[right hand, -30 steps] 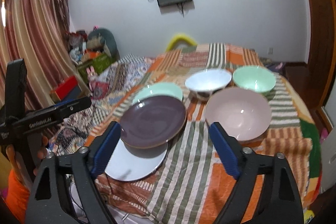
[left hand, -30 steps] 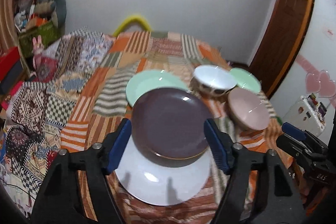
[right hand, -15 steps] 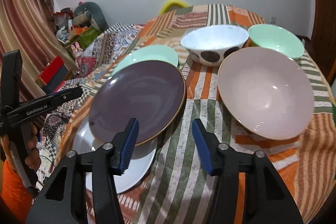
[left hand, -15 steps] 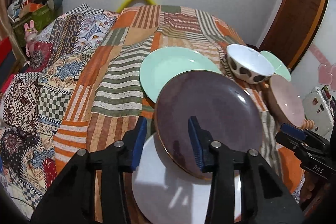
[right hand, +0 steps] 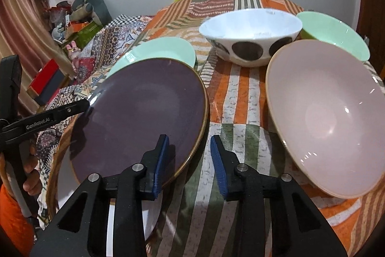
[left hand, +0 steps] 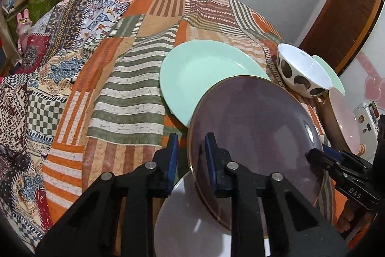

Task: Organize plates and bowls
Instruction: 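Grasp the rim of the dark purple plate with both grippers, then lift the dark purple plate off the white plate and carry it aside with both grippers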

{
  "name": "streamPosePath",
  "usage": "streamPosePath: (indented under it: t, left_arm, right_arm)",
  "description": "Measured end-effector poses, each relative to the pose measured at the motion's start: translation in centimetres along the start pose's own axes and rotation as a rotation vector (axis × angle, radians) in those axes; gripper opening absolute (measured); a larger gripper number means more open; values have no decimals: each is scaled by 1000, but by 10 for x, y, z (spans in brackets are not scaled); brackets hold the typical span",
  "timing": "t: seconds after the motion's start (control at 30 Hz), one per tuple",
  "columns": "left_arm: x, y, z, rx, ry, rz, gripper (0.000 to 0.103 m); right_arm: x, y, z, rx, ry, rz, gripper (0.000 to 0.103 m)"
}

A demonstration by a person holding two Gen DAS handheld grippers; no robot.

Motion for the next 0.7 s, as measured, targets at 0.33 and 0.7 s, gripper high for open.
streamPosePath:
  t: [0.33, 0.7]
  left_arm:
    - [0, -6, -1, 40, 17, -43, 17]
    - [-5, -1, -6, 78, -69, -39, 17]
  right_arm:
    - [0, -3, 6, -11, -2, 7, 22]
    - [-1, 0, 7, -10, 8, 16, 20]
Point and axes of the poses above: each gripper's, at about its wrist camera, not at the fingertips, and y roughly against the way its jaws point, x to its left, z to its top, the point moved 7 cm from there along -y, roughly the way its jaws point, and after that the axes turned 9 degrees about -x, right-handed, at the moved point
